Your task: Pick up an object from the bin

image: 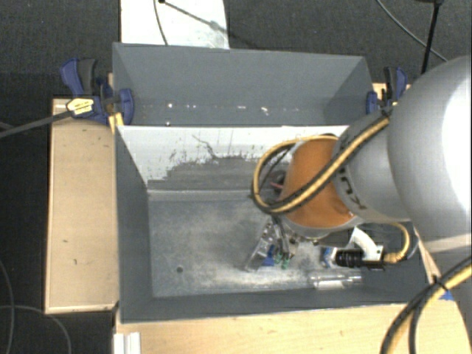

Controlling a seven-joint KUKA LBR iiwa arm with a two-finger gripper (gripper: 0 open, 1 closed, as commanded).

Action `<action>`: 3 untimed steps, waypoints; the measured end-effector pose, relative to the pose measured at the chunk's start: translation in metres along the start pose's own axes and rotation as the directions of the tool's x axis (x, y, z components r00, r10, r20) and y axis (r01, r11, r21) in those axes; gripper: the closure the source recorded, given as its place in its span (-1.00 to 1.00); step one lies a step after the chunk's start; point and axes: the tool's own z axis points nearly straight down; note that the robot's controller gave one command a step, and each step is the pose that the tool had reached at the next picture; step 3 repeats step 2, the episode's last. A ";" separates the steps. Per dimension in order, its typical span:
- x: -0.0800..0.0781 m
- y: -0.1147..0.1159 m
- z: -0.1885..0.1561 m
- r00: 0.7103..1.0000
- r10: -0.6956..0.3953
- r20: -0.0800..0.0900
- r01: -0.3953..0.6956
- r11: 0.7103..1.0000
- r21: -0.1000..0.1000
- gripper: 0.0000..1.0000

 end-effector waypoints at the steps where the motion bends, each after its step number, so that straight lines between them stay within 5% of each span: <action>1: -0.001 0.001 -0.056 1.000 -0.005 0.003 0.005 1.000 -0.001 1.00; 2: -0.003 0.002 -0.112 1.000 -0.011 0.003 0.011 1.000 -0.001 1.00; 3: -0.003 0.002 -0.112 1.000 -0.011 0.003 0.011 1.000 -0.001 1.00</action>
Offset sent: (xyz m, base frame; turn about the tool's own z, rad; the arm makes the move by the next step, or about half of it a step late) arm -0.0002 0.0000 0.0528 0.0000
